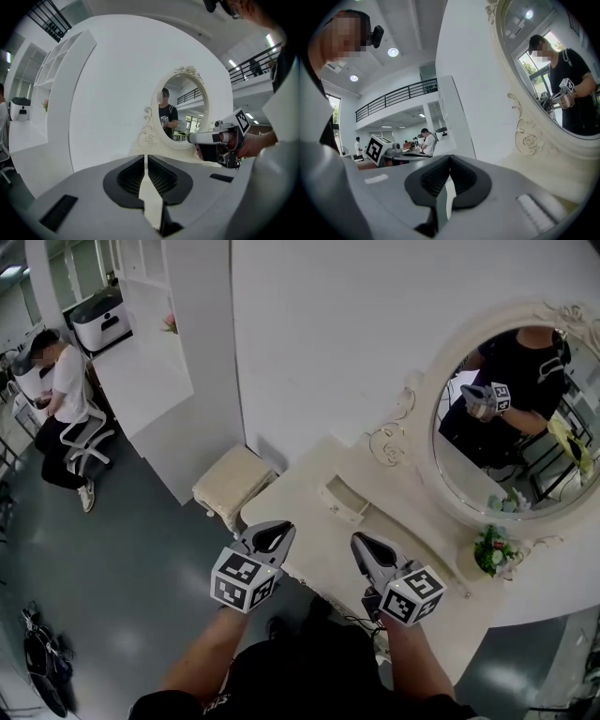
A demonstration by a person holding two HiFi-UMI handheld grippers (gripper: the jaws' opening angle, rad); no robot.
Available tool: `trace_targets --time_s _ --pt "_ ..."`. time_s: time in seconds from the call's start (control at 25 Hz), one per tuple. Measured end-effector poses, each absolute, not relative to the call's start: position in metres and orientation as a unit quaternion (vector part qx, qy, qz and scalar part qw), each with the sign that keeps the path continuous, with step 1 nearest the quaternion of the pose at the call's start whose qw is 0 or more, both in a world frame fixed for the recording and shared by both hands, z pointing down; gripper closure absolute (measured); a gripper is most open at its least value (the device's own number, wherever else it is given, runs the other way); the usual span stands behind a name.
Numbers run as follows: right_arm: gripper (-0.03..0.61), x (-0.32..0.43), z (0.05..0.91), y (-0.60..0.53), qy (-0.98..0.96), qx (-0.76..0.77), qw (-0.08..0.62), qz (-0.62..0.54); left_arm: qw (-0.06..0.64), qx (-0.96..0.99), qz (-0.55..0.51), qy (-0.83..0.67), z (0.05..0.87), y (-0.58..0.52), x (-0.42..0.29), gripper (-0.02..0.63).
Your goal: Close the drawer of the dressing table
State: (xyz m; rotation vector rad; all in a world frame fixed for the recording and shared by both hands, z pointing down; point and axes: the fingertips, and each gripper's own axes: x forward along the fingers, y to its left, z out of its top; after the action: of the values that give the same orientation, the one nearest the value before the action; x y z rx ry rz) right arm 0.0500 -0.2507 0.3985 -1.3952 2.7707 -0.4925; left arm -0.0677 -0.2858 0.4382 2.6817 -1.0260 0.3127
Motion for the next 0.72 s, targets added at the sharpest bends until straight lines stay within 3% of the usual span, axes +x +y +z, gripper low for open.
trace_targets --time_s 0.24,0.72 --pt "0.567 0.070 0.411 -0.275 0.876 -0.451 0.001 -0.168 0.145 0.924 0.130 -0.329 0.464 -0.311 -0.038 0.562" --pt "0.568 0.109 0.434 -0.318 0.871 -0.450 0.004 -0.196 0.170 0.915 0.192 -0.312 0.522 -0.361 0.016 0.534"
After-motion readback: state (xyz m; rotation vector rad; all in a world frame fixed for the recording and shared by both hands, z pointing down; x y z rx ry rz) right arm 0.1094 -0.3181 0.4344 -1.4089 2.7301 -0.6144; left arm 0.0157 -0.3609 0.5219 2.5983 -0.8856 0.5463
